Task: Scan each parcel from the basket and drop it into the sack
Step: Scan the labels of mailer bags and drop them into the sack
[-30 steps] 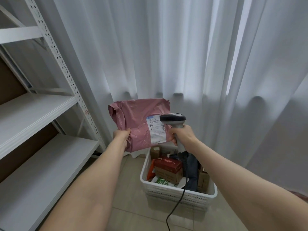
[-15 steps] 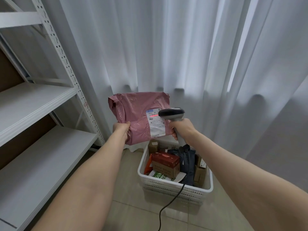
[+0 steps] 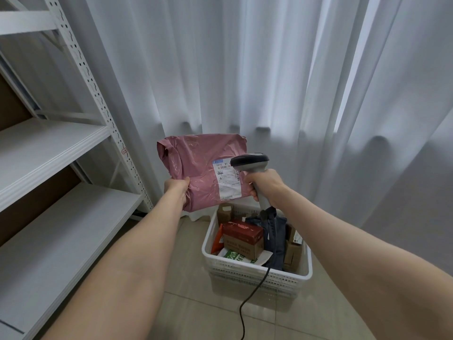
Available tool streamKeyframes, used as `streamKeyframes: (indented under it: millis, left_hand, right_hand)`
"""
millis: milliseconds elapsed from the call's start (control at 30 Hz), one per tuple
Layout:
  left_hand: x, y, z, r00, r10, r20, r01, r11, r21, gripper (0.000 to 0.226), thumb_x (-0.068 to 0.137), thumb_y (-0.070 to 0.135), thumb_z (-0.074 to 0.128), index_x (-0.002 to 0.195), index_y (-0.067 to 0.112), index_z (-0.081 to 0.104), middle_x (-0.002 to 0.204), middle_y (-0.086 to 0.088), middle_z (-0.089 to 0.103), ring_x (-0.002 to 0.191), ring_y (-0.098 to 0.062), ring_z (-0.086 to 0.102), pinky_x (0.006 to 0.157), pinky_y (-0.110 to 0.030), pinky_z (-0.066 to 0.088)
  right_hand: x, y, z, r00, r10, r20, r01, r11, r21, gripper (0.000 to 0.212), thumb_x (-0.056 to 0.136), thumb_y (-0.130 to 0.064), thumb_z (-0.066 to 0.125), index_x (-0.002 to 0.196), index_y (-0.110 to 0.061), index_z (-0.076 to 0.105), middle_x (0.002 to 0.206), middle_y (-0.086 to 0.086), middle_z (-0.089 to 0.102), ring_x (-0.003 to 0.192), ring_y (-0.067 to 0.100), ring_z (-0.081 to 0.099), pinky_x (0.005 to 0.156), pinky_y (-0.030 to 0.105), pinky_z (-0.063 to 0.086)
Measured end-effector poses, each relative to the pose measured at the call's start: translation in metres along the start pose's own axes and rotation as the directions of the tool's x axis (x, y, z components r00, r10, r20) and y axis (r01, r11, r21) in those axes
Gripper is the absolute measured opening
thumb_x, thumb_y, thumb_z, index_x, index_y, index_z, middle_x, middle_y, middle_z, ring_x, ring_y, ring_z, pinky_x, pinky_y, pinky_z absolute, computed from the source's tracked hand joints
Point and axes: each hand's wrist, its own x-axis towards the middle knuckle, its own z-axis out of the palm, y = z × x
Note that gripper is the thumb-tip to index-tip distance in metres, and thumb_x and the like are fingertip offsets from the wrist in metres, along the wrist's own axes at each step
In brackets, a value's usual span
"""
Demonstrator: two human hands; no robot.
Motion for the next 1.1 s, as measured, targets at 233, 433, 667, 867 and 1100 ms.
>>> streamKeyframes:
  millis: [233,433,667,867,1100]
  left_hand:
    - [0.003,-0.001,0.001,1.000,-0.013,-0.006,0.013,1.000,0.006,0.055,0.092,0.016,0.062,0.140,0.002,0.040,0.141,-0.014,0.047,0.127,-0.032,0.047,0.104,-0.035,0.037]
    - [0.003,-0.002,0.000,1.000,-0.024,0.005,0.023,1.000,0.005,0.054,0.092,0.017,0.063,0.139,0.001,0.042,0.139,-0.014,0.049,0.125,-0.032,0.048,0.104,-0.035,0.039]
    - [0.006,-0.016,-0.029,0.997,-0.036,0.063,0.035,0.999,0.010,0.051,0.095,0.023,0.058,0.138,0.001,0.043,0.136,-0.014,0.052,0.123,-0.031,0.050,0.104,-0.038,0.040]
    - [0.045,-0.053,-0.095,0.995,-0.083,0.052,0.081,0.996,0.037,0.047,0.094,0.031,0.057,0.132,0.004,0.050,0.122,-0.016,0.060,0.109,-0.034,0.059,0.098,-0.048,0.047]
    - [0.019,-0.102,-0.179,0.983,-0.161,0.086,0.169,0.980,-0.100,0.044,0.087,0.042,0.066,0.114,0.008,0.058,0.102,-0.011,0.067,0.093,-0.030,0.065,0.087,-0.044,0.052]
  right_hand:
    - [0.000,0.000,-0.002,1.000,-0.007,0.002,0.007,1.000,0.019,0.003,0.083,0.001,0.059,0.084,-0.002,0.059,0.059,0.009,0.053,0.042,0.015,0.046,0.043,0.023,0.042]
    - [0.002,0.000,-0.002,1.000,-0.016,0.003,0.016,1.000,0.009,0.005,0.084,-0.001,0.061,0.089,-0.001,0.060,0.058,0.009,0.056,0.043,0.016,0.049,0.046,0.024,0.044]
    - [0.017,0.016,0.020,0.998,0.013,-0.063,-0.010,0.998,0.059,0.020,0.085,-0.011,0.069,0.101,-0.006,0.058,0.084,0.010,0.065,0.072,0.023,0.062,0.071,0.037,0.057]
    - [0.025,0.038,0.069,0.989,0.113,-0.092,-0.108,0.992,0.063,0.020,0.086,-0.013,0.070,0.100,-0.012,0.056,0.085,0.004,0.058,0.074,0.017,0.053,0.081,0.035,0.048]
    - [0.009,0.083,0.126,0.980,0.160,0.117,-0.163,0.986,0.018,0.018,0.084,-0.003,0.070,0.100,-0.002,0.061,0.105,0.016,0.068,0.090,0.029,0.066,0.082,0.041,0.056]
